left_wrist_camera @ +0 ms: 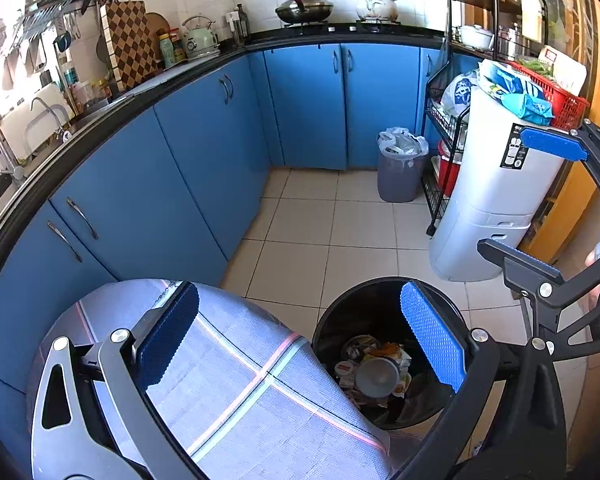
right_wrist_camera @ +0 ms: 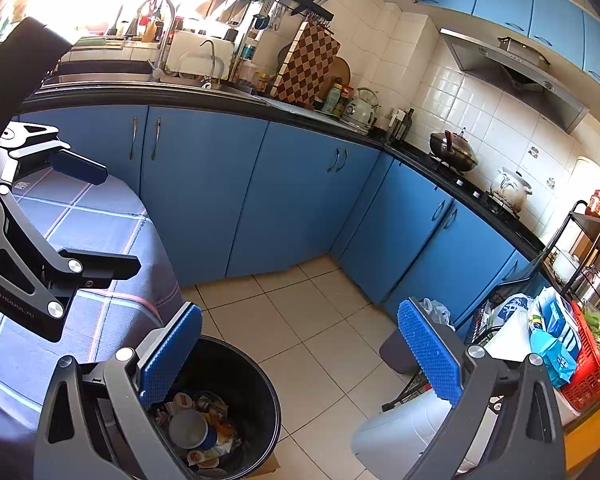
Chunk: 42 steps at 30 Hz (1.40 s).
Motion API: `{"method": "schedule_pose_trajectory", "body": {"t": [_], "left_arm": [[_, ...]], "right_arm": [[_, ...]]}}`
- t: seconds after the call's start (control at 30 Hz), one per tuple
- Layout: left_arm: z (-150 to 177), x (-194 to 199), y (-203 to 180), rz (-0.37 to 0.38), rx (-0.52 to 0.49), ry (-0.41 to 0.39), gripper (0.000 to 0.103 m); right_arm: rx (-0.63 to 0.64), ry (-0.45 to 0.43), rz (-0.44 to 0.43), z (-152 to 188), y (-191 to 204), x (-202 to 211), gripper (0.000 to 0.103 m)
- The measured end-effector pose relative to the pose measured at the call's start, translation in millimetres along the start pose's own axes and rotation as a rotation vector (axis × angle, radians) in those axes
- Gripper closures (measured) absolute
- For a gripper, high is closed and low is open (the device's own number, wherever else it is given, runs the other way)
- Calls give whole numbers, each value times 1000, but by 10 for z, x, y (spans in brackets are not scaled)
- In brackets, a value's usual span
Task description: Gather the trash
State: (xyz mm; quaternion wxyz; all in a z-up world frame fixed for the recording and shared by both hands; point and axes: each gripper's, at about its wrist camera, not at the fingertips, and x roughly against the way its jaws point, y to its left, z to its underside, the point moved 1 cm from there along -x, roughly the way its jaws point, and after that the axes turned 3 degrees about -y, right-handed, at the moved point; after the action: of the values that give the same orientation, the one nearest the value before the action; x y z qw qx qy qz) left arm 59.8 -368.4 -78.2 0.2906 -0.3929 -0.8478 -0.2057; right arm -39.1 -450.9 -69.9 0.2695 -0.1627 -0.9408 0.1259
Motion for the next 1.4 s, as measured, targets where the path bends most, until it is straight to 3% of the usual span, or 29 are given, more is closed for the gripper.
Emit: {"method": "schedule_pose_trajectory", "body": {"t": [0.1, 0.23, 0.4, 0.6, 1.4], "left_arm": [[-1, 35, 6, -52, 5, -14, 3], [-12, 62, 7, -60, 8, -19, 3], [-31, 86, 73, 29, 66, -12, 3], [-36, 106, 158, 63, 121, -5, 3], [-23, 105, 60, 28, 71, -4, 3]], "right_arm": [[-1, 1, -1, -1, 1, 0, 7], [-2, 0, -1, 0, -1, 3, 7], [2, 0, -2, -12, 10, 6, 7], [5, 3, -3, -6, 0, 5, 7], [9, 6, -1, -12, 7, 6, 7]]}}
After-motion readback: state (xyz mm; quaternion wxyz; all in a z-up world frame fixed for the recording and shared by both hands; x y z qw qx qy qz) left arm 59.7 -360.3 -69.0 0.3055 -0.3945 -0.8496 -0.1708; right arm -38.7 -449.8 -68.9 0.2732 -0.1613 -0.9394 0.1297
